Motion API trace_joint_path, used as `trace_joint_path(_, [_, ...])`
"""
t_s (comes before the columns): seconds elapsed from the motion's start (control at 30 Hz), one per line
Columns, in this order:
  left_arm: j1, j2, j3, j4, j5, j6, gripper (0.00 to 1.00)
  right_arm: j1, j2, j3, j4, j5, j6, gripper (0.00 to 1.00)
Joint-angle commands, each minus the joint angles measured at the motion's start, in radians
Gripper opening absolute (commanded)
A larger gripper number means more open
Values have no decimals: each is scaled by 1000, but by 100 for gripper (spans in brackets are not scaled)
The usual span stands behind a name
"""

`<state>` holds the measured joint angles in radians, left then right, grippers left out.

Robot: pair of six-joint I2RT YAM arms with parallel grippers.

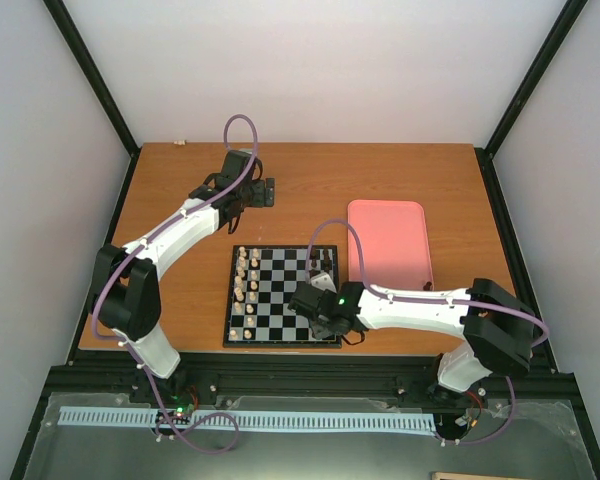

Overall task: Set up the chess pieces on the board
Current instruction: Place the chess piece on the chessboard.

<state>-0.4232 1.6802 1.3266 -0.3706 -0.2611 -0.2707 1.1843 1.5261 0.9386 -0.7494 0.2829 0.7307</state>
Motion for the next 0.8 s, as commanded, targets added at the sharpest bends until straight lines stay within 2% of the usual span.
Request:
trace_joint_path(0.0, [1, 9, 23, 12, -2, -9, 100, 15, 14, -15, 37, 39, 32, 4])
trace_joint_path(0.6, [2, 17, 26, 12, 4, -10, 100, 20, 49, -21, 40, 74, 42, 5])
trace_joint_path(0.77, [1, 18, 26, 13, 5, -10, 100, 20, 54, -21, 41, 76, 43, 10])
